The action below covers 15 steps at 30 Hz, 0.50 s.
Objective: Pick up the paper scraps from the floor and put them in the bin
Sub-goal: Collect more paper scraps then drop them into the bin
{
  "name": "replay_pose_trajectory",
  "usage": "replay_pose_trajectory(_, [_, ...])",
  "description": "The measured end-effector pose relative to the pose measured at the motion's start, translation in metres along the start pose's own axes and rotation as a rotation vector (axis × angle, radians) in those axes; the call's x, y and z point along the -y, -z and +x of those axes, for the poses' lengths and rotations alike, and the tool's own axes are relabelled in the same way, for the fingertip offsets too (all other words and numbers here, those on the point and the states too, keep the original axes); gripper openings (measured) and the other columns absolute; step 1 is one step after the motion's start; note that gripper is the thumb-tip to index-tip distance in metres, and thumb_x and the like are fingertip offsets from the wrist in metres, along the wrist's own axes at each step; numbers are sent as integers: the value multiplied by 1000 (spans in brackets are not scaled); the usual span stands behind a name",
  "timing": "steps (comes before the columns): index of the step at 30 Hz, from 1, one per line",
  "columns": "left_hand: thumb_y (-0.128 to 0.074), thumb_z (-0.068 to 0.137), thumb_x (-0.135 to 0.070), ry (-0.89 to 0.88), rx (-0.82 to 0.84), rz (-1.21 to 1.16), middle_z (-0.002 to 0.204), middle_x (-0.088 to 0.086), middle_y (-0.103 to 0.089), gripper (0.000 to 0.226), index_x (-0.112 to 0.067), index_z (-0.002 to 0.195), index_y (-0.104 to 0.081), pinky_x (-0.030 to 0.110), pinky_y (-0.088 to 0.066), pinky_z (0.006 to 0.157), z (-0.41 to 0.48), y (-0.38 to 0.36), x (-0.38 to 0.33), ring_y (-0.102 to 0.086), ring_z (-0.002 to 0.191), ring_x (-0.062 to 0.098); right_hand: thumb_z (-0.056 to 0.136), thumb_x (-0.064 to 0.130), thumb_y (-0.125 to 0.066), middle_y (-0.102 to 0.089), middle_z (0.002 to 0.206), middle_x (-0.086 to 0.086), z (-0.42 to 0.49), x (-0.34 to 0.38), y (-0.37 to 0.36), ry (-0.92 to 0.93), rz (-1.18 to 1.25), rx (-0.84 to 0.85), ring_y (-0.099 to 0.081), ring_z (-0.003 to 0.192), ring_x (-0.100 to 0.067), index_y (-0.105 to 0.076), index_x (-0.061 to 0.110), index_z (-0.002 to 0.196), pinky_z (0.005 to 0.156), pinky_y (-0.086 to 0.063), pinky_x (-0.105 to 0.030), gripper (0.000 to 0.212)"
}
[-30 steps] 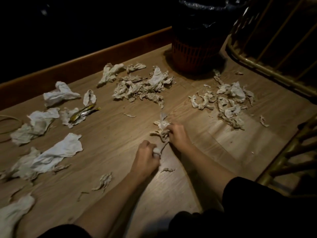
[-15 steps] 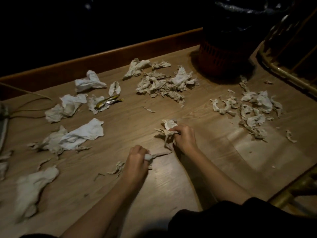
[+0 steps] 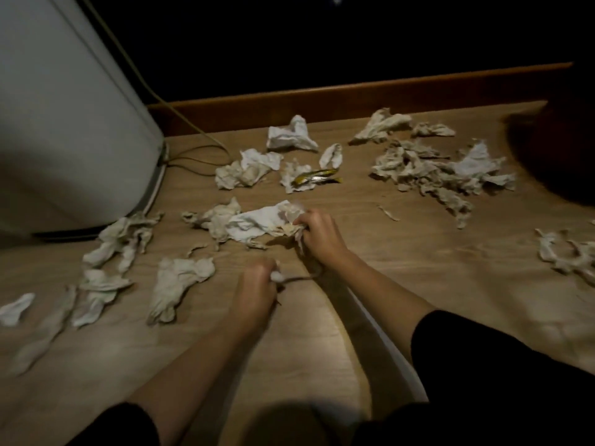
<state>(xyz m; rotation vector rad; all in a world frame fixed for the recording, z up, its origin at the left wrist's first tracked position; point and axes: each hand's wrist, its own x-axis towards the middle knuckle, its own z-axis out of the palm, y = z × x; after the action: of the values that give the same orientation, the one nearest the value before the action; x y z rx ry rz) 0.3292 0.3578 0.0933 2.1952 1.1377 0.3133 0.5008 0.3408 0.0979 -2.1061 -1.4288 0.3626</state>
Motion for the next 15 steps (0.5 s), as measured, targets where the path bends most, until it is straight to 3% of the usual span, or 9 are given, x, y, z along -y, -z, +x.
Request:
replay_pose_trajectory(4, [-54, 68, -1, -15, -222, 155, 81, 18, -57, 5, -3, 72, -58, 28, -31, 62, 58, 50, 31, -52, 76, 28, 84, 15, -57, -50, 130, -16, 55, 30, -27, -80, 15, 99, -51, 115, -37, -63, 11, 111, 92, -46, -36, 29])
replay_pose_trajectory(6, [-55, 71, 1, 57, -183, 263, 102, 22, -53, 21, -1, 91, -58, 39, -43, 74, 86, 63, 61, -51, 94, 34, 82, 33, -63, -37, 138, -15, 65, 40, -49, -94, -114, 281, -37, 125, -38, -52, 14, 124, 100, -40, -43, 48])
replay_pose_trajectory(8, [-59, 76, -4, 116, -21, 350, 128, 26, -41, 45, -7, 120, -49, 47, -41, 97, 107, 70, 82, -41, 117, 45, 79, 43, -66, -32, 139, -17, 61, 46, -65, -67, -296, 374, -29, 125, -41, -44, 13, 130, 101, -36, -47, 64])
replay_pose_trajectory(11, [-60, 83, -19, 141, 169, 399, 142, 24, -35, 59, -20, 137, -37, 45, -23, 112, 127, 72, 93, -29, 132, 42, 83, 30, -64, -43, 131, -16, 43, 48, -80, 26, -311, 233, -35, 118, -38, -53, 13, 122, 97, -38, -45, 44])
replay_pose_trajectory(13, [-58, 83, -19, 136, 154, 355, 135, 19, -48, 50, -19, 132, -47, 38, -32, 108, 140, 64, 84, -42, 125, 36, 84, 15, -60, -52, 120, -16, 34, 44, -80, 66, -226, 184, -42, 110, -36, -59, 12, 113, 91, -42, -42, 29])
replay_pose_trajectory(15, [-59, 82, -15, 115, 167, 288, 127, 16, -58, 40, -15, 122, -57, 35, -44, 101, 146, 53, 62, -53, 116, 32, 81, 1, -55, -56, 112, -18, 32, 43, -68, 66, -228, 234, -48, 105, -38, -62, 9, 108, 85, -41, -40, 28])
